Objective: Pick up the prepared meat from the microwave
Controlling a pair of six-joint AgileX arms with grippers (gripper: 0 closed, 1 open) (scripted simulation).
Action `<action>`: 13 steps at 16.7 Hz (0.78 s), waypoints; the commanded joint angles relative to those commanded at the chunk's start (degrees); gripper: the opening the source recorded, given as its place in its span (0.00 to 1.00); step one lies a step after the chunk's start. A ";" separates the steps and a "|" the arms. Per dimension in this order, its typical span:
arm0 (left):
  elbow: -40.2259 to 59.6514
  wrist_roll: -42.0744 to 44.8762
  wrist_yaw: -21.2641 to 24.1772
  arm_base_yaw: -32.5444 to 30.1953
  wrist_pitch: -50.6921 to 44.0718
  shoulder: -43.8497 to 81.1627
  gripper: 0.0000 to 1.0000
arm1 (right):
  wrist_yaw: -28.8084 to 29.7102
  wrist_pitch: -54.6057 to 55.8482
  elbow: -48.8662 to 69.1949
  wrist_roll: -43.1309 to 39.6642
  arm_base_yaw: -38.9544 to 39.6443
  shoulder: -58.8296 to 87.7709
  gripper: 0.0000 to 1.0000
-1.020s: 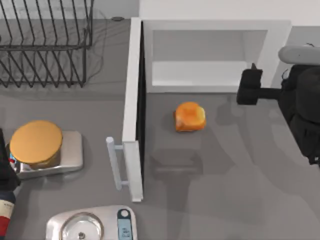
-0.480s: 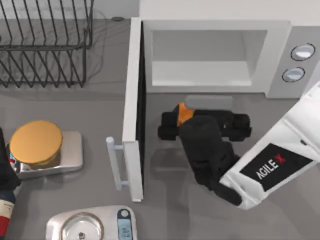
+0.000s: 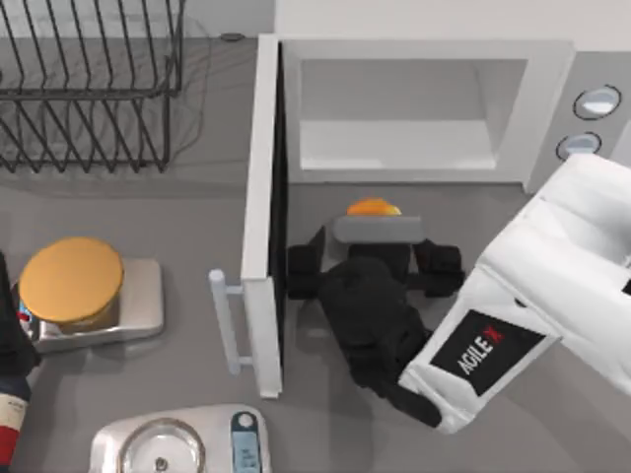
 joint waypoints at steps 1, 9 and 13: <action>0.00 0.00 0.00 0.00 0.00 0.00 1.00 | 0.00 0.00 0.00 0.00 0.00 0.00 1.00; 0.00 0.00 0.00 0.00 0.00 0.00 1.00 | -4.20 -4.92 14.55 -4.97 -5.54 5.50 1.00; 0.00 0.00 0.00 0.00 0.00 0.00 1.00 | -9.27 -9.90 28.66 -6.99 -10.83 12.91 1.00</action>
